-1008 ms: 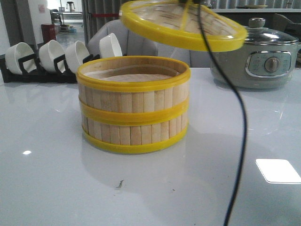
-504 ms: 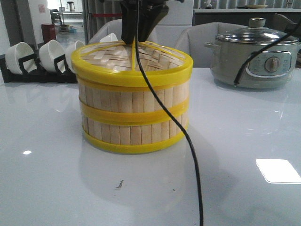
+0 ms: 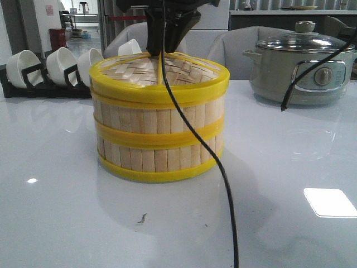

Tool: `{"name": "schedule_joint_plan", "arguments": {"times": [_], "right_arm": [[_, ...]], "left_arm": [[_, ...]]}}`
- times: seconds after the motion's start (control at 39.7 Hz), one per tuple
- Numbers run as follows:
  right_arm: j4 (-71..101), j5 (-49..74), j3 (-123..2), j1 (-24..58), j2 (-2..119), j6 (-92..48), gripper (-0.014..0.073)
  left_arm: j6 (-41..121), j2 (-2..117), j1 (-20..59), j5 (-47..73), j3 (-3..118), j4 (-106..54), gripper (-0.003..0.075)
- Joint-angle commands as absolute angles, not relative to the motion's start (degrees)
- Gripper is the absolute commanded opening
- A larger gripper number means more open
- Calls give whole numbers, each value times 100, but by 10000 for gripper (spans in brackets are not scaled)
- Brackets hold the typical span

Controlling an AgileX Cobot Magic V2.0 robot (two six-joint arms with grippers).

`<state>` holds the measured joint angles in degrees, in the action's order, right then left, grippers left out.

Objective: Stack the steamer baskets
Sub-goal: 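Lower the lid onto the top basket and open the right gripper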

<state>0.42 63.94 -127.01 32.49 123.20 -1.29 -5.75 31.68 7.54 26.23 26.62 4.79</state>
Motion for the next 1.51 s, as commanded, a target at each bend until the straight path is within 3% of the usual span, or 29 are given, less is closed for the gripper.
{"name": "schedule_joint_plan", "arguments": {"times": [0.0,0.45,0.66,0.78,1.18,1.49], "right_arm": [[0,6047,-12911,3226,11978,-110,29],[0,5877,-12911,3226,11987,-110,45],[0,5983,-12911,3226,11987,-110,276],[0,5989,-12911,3226,11987,-110,360],[0,5867,-12911,3226,11893,-110,354],[-141,5221,-12589,2874,11026,-110,354]], "left_arm": [[-614,3172,788,2180,2827,451,84],[-614,3172,788,2180,2827,451,84],[-614,3172,788,2180,2827,451,85],[-614,3172,788,2180,2827,451,85],[-614,3172,788,2180,2827,451,85],[-614,3172,788,2180,2827,451,84]]}}
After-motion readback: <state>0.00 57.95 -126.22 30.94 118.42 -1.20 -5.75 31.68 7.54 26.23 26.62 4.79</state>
